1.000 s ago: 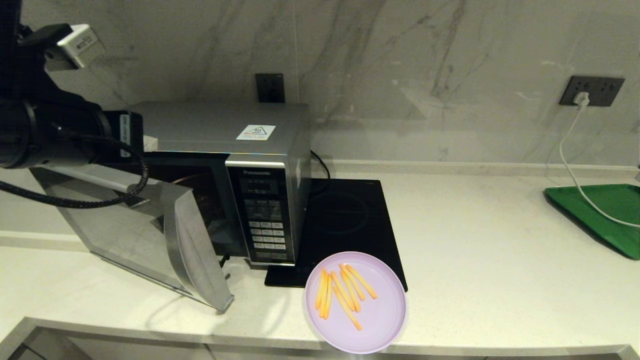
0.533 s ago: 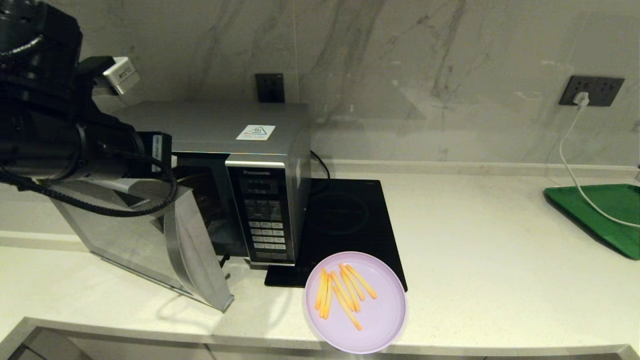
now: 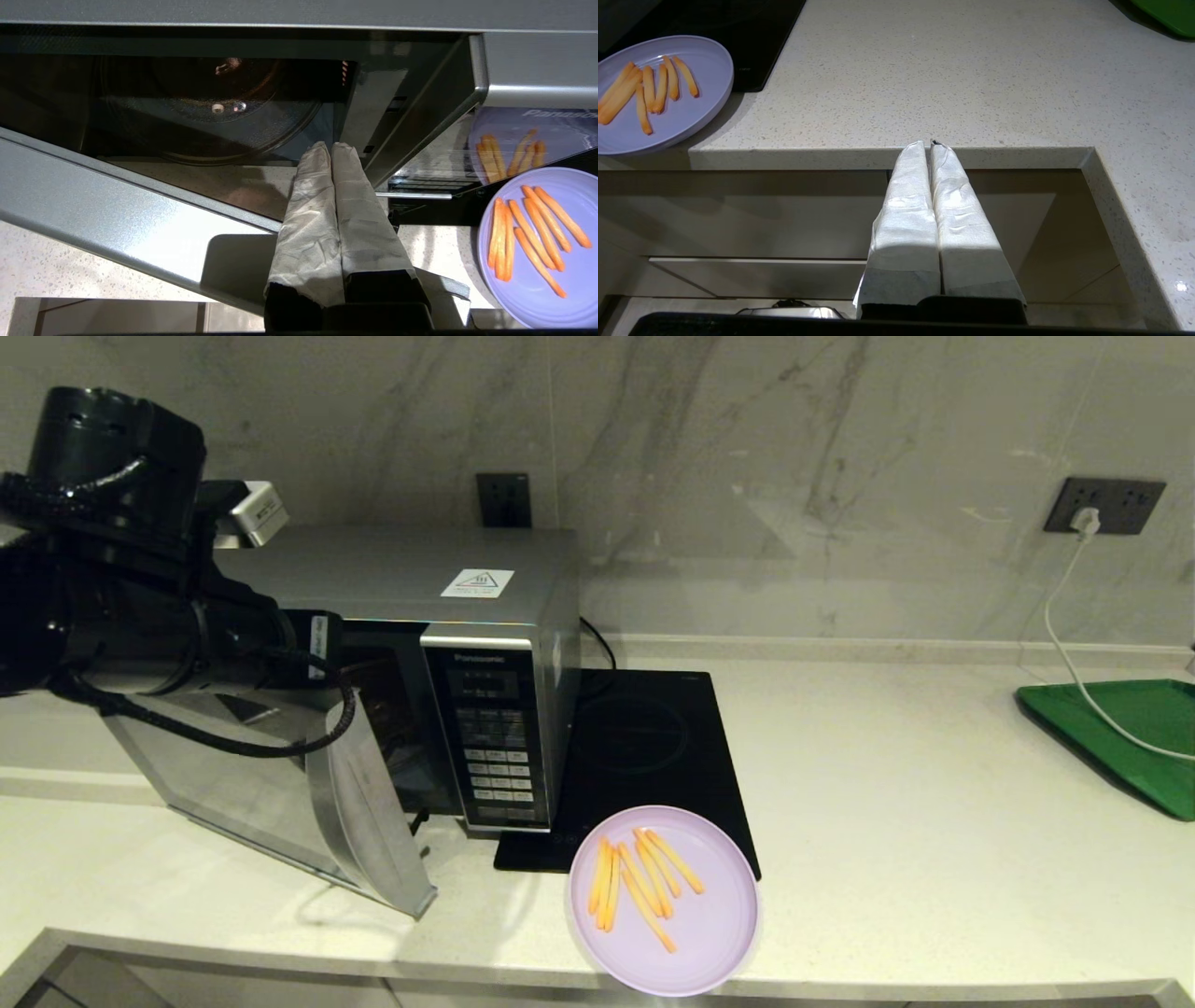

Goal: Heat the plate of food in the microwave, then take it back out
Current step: Open the microwave oven

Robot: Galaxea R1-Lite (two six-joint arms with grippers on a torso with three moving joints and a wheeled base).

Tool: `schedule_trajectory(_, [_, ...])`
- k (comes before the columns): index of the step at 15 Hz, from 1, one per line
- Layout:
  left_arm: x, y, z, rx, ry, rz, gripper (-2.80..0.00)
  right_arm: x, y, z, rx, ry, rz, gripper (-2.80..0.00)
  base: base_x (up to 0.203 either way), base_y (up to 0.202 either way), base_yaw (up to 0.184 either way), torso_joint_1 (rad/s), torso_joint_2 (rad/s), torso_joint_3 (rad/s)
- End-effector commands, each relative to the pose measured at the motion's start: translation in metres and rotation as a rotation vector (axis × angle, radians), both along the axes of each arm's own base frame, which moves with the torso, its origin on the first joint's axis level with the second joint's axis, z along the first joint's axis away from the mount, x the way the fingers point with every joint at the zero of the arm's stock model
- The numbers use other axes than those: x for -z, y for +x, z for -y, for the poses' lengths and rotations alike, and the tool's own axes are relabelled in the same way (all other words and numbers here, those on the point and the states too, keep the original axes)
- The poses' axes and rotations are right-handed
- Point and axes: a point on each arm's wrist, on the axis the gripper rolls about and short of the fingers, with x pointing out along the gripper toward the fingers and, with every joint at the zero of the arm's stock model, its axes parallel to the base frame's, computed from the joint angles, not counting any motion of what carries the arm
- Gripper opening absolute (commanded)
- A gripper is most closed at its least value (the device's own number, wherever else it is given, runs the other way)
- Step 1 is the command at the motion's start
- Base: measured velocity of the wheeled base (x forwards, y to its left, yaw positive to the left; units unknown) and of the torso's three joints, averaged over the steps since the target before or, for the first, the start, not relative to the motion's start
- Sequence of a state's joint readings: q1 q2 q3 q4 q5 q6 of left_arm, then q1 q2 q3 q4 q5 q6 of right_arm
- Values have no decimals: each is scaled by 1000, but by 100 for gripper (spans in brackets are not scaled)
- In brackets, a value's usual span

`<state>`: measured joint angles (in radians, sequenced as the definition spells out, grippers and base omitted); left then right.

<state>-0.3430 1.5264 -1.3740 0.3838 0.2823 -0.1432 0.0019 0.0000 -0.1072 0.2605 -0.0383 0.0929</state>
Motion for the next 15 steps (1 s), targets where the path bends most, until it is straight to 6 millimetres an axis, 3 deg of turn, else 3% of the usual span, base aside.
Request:
schedule_trajectory(1, [-2,-4,-2,-4,4,4,-280,0,0,0,-1,1,-1,-280,0,0,0,0,0,0])
schedule_trajectory(6, [-15,-33,-18,-64,49,56,-280,0,0,0,-1,1,-2,-280,0,0,0,0,0,0])
schedule_trajectory(11, [1,-58,-43,-122,118,3,-280,0,0,0,0,1,-2,-280,0,0,0,0,0,0])
schedule_trajectory(15, [-30,-58,-45,-115,78,142,-280,0,0,0,-1,1,0,-280,0,0,0,0,0,0])
